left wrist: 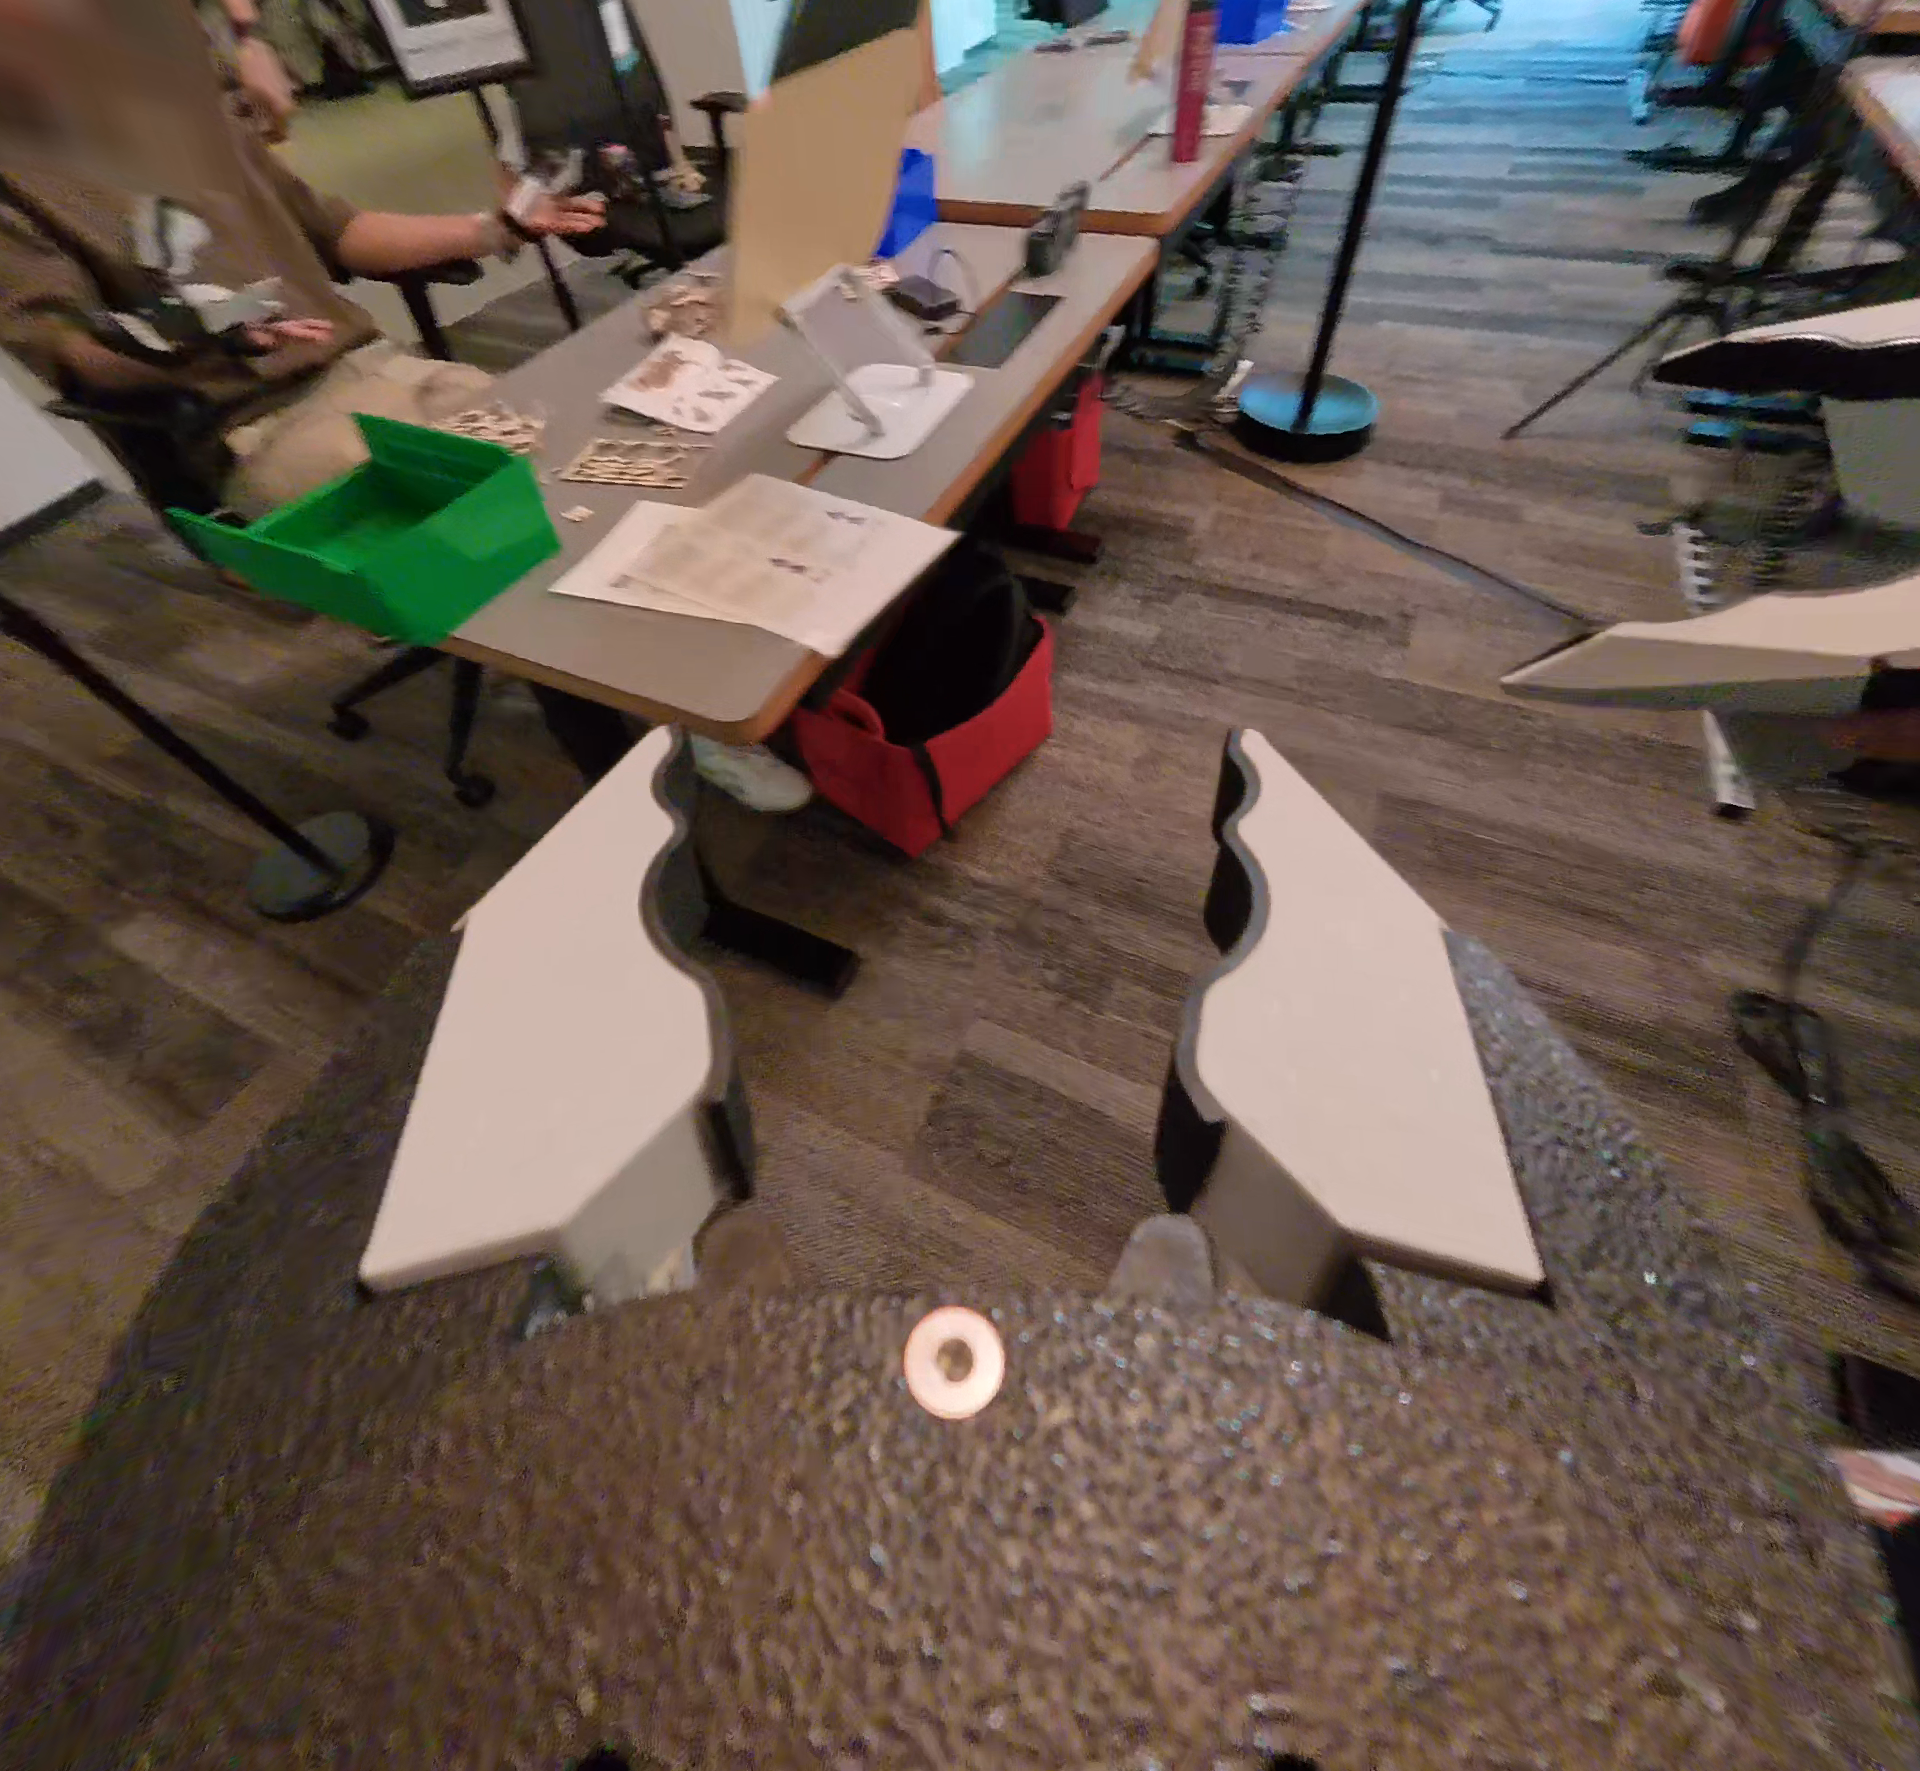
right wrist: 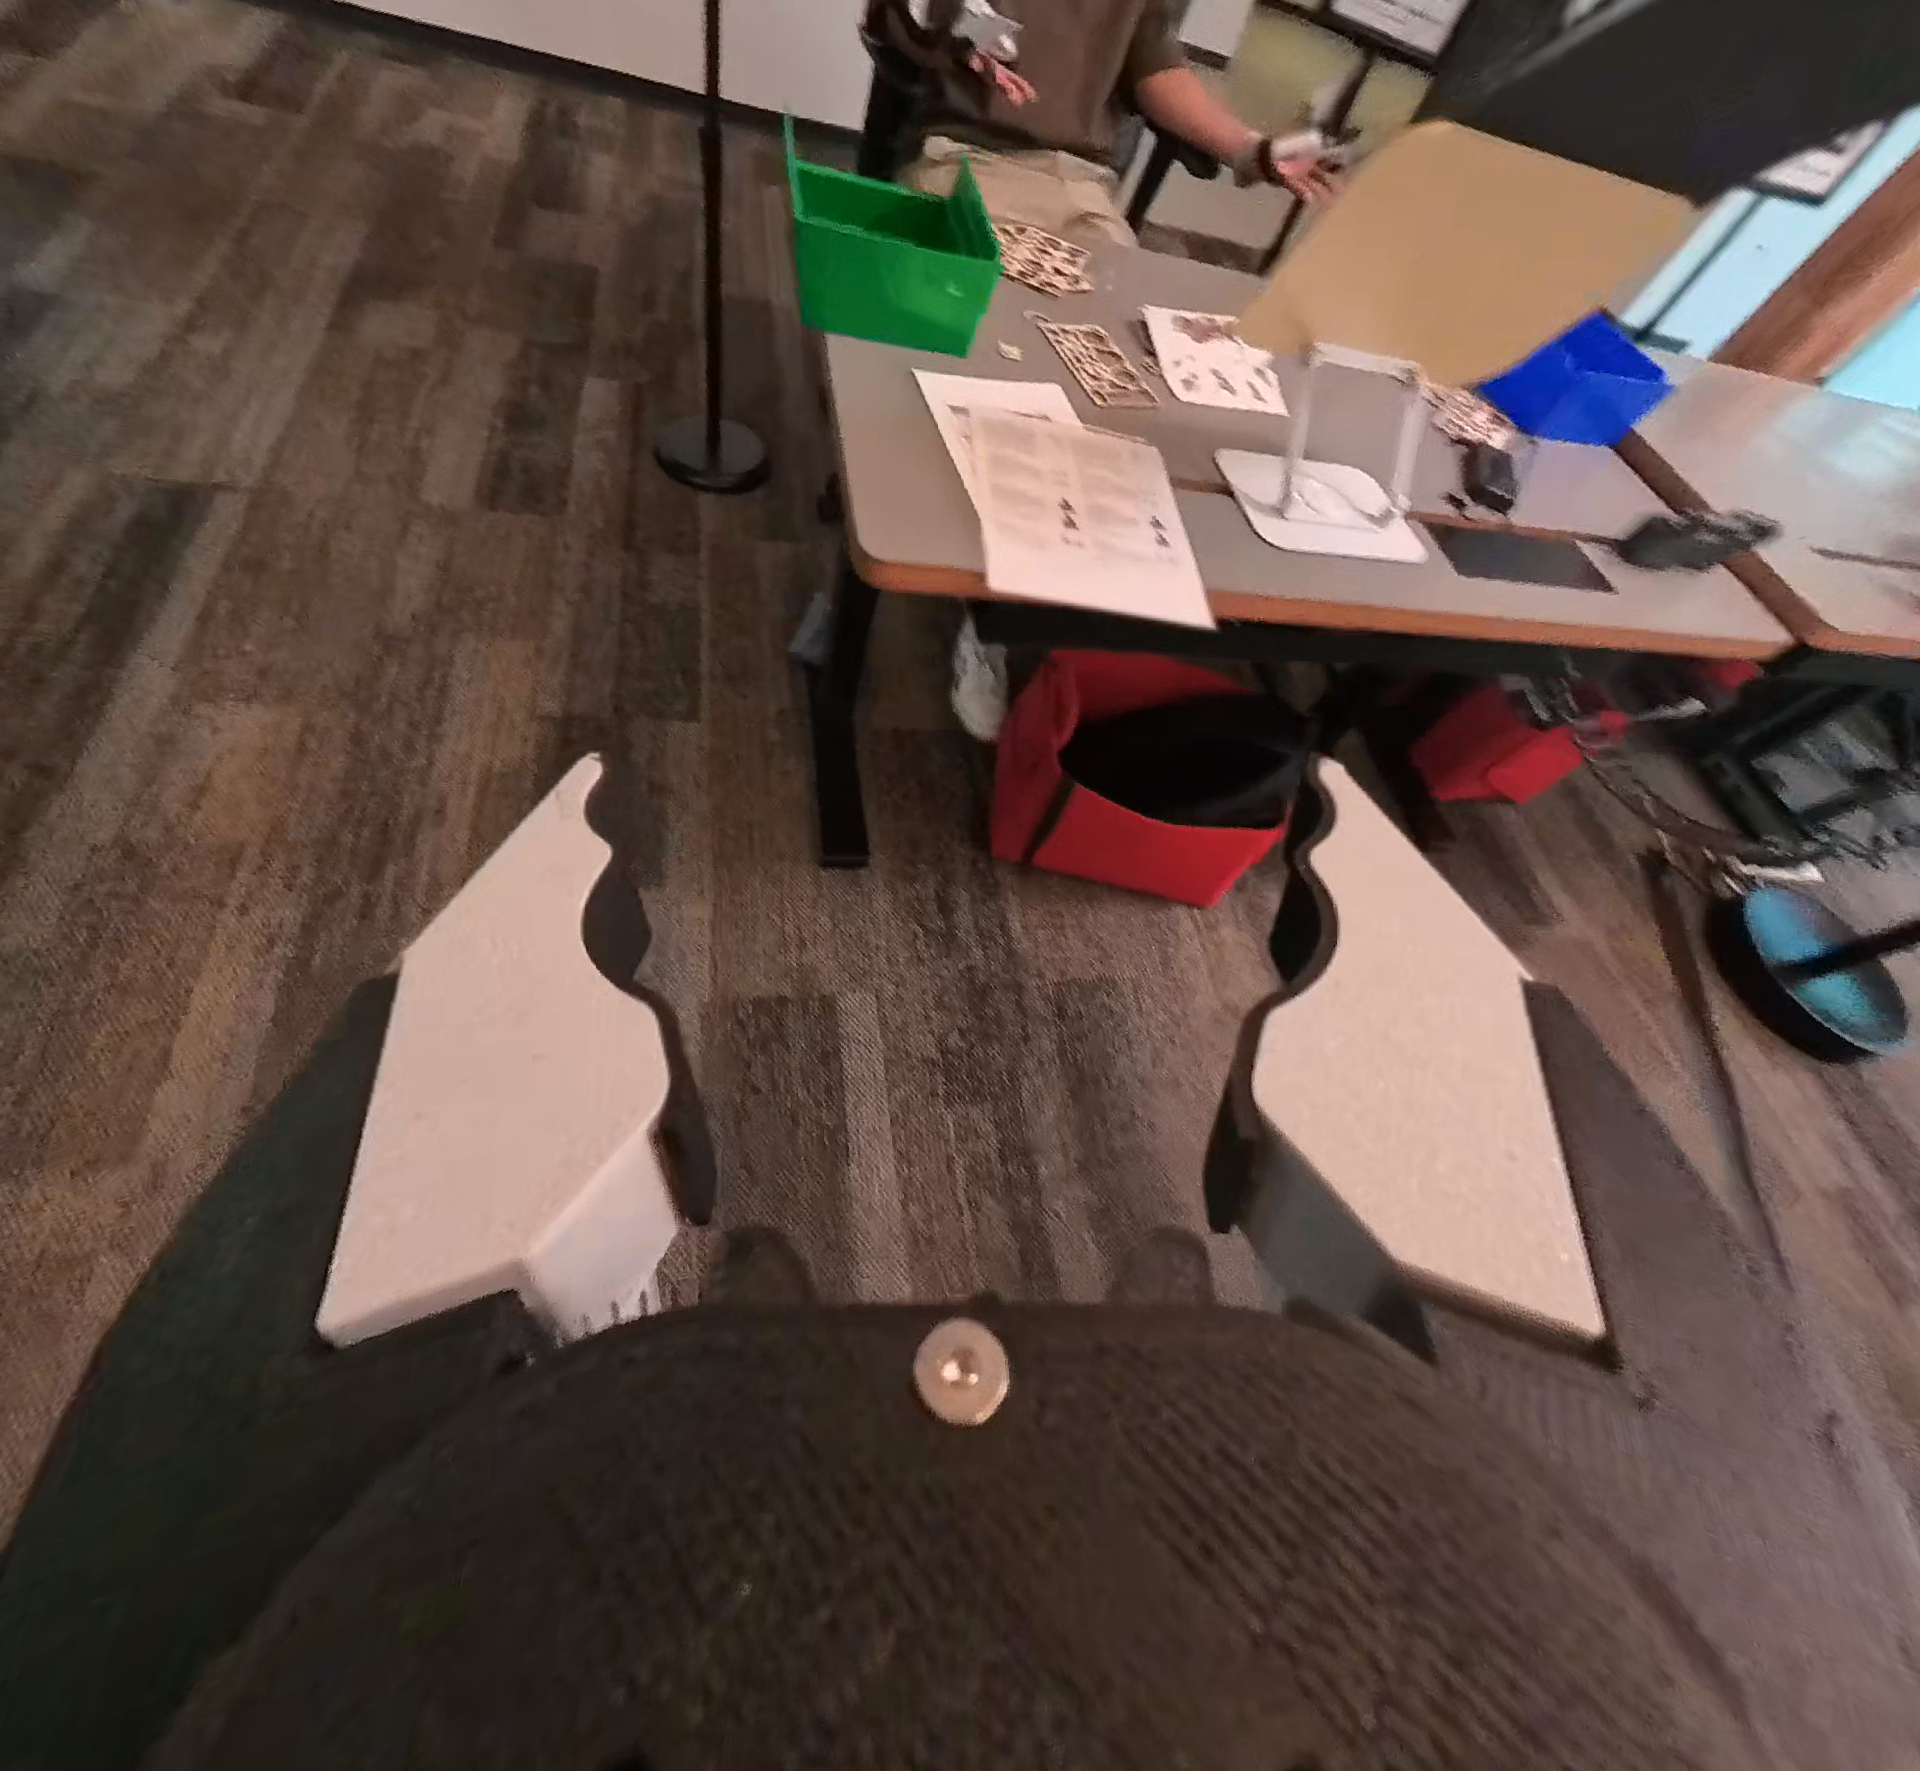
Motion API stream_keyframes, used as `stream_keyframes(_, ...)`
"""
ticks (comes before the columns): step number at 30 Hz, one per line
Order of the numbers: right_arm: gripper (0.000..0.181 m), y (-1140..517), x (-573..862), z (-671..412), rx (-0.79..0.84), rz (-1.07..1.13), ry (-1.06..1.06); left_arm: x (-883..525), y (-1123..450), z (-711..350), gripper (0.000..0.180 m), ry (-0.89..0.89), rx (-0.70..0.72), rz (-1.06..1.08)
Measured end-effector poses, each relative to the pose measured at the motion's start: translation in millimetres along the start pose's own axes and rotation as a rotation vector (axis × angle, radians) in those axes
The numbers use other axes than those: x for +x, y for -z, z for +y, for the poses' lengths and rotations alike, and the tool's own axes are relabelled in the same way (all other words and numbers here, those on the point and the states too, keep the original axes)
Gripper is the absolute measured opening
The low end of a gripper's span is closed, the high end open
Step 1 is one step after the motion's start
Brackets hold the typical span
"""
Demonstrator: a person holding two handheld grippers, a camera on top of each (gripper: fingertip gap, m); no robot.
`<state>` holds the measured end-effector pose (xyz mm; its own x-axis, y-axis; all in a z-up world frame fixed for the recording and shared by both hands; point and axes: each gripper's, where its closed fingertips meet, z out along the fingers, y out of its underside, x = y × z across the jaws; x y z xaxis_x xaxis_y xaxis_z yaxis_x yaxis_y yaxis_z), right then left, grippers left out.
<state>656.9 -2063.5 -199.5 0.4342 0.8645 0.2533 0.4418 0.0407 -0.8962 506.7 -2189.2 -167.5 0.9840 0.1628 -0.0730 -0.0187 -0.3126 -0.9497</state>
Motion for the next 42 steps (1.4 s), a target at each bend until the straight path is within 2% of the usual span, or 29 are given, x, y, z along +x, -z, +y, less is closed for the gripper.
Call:
stream_keyframes(4,0.121,-95.0,-61.0,-36.5,0.009,-0.156,0.036,-90.2,-17.7,9.5,0.107,0.062,-0.033,-0.092)
stream_keyframes(12,0.121,-319.0,-171.5,-123.4,0.036,-0.394,0.141,-315.7,-50.2,48.0,0.108,0.122,-0.049,-0.319)
stream_keyframes(19,0.12,-535.9,-299.2,-255.8,0.11,-0.653,0.179,-552.1,-67.9,68.4,0.108,0.245,-0.179,-0.544)
stream_keyframes(22,0.121,-615.0,-368.1,-320.2,0.158,-0.732,0.267,-642.2,-60.6,71.9,0.108,0.258,-0.177,-0.618)
stream_keyframes(27,0.121,-732.3,-484.3,-404.7,0.179,-0.902,0.291,-790.3,-61.7,106.9,0.105,0.378,-0.158,-0.69)
stream_keyframes(33,0.122,-910.0,-600.0,-513.3,0.252,-0.913,0.385,-1012.5,-98.1,147.0,0.099,0.421,-0.121,-0.681)
stream_keyframes(37,0.122,-1038.9,-648.1,-562.7,0.164,-0.849,0.339,-1178.7,-148.6,129.6,0.096,0.426,-0.105,-0.573)
stream_keyframes(42,0.119,-1174.5,-664.1,-607.0,0.076,-0.736,0.282,-1360.4,-230.1,84.3,0.093,0.341,-0.101,-0.474)
